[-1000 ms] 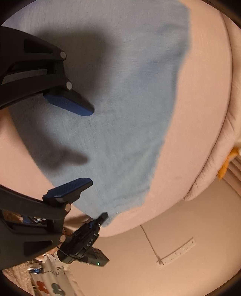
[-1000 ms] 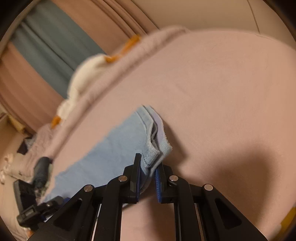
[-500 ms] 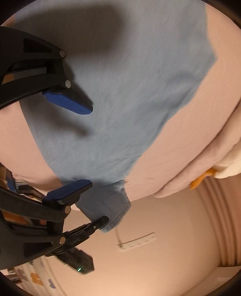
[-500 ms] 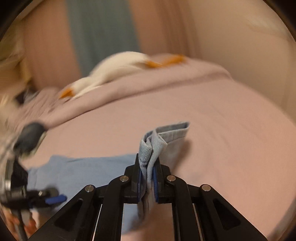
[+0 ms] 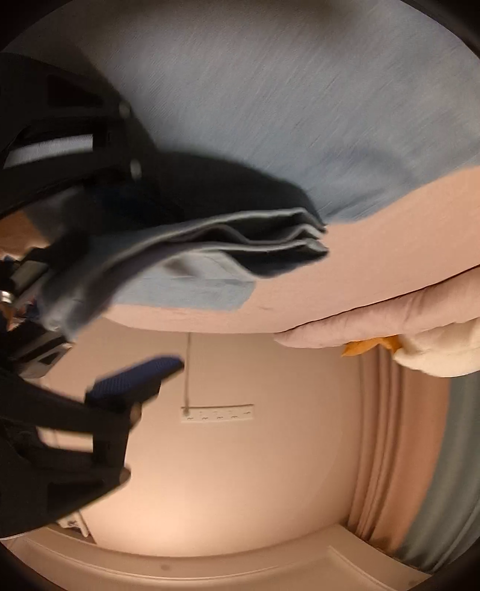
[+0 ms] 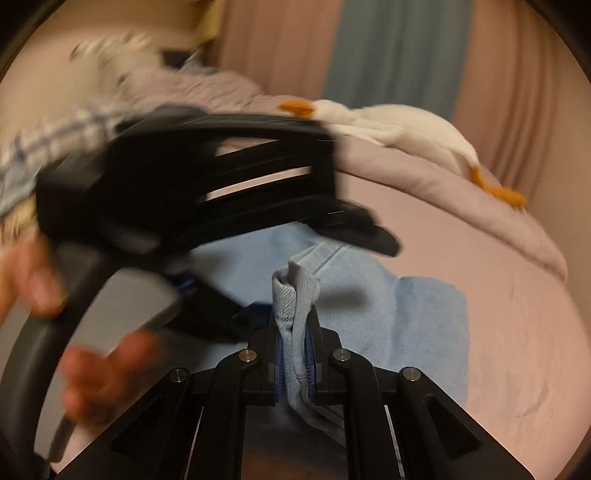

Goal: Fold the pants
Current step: 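Grasp the cuff end with the right gripper and lift it toward the waistband, then lay the cuffs onto the jeans with the right gripper and release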

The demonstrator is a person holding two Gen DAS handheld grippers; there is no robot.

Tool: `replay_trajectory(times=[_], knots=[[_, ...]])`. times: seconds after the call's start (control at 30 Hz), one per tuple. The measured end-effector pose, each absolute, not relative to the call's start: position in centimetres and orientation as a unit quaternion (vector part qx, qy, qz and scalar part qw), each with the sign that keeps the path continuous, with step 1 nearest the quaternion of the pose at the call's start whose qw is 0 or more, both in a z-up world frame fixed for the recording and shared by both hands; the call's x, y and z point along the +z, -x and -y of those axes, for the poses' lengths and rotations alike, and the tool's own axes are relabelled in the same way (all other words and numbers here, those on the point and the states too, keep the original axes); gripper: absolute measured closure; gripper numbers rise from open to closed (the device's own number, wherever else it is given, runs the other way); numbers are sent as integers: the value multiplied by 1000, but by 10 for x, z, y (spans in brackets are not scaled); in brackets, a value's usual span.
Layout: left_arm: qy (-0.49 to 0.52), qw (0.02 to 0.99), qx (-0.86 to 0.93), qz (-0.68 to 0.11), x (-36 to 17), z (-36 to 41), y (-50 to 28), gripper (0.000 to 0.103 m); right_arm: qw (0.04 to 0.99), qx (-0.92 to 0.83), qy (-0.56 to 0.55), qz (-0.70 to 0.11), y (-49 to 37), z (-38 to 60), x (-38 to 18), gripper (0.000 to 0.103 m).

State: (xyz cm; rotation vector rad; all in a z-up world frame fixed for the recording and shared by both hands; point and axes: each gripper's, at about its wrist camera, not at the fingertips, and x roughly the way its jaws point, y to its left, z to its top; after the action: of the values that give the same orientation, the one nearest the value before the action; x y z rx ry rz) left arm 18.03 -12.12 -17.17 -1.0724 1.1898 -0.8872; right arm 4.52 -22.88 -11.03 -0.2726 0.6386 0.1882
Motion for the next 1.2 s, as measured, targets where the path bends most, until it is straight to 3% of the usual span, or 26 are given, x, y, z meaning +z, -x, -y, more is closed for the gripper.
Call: replay_trajectory(times=[0.07, 0.4, 0.53, 0.6, 0.67, 0.73, 0.93, 1.2], knots=[[438, 638, -377, -509, -165, 113, -180, 82, 934, 98, 161, -305, -43, 215, -111, 94], [362, 722, -317, -497, -161, 60, -184, 85, 926, 149, 192, -290, -52, 167, -113, 94], [329, 720, -300, -533, -181, 58, -189, 77, 914, 158, 196, -318, -63, 160, -127, 93], [342, 714, -296, -534, -180, 53, -193, 74, 894, 155, 201, -368, -72, 159, -138, 78], [325, 737, -282, -521, -167, 42, -186, 53, 897, 163, 193, -363, -67, 165, -134, 73], [288, 774, -262, -499, -149, 28, -174, 41, 894, 196, 158, -371, -57, 179, -124, 72], [197, 823, -266, -461, -118, 28, -142, 43, 899, 223, -5, -378, -50, 267, -85, 71], [137, 802, -334, -475, -140, 114, -133, 43, 900, 100, -44, -422, -132, 332, -92, 74]])
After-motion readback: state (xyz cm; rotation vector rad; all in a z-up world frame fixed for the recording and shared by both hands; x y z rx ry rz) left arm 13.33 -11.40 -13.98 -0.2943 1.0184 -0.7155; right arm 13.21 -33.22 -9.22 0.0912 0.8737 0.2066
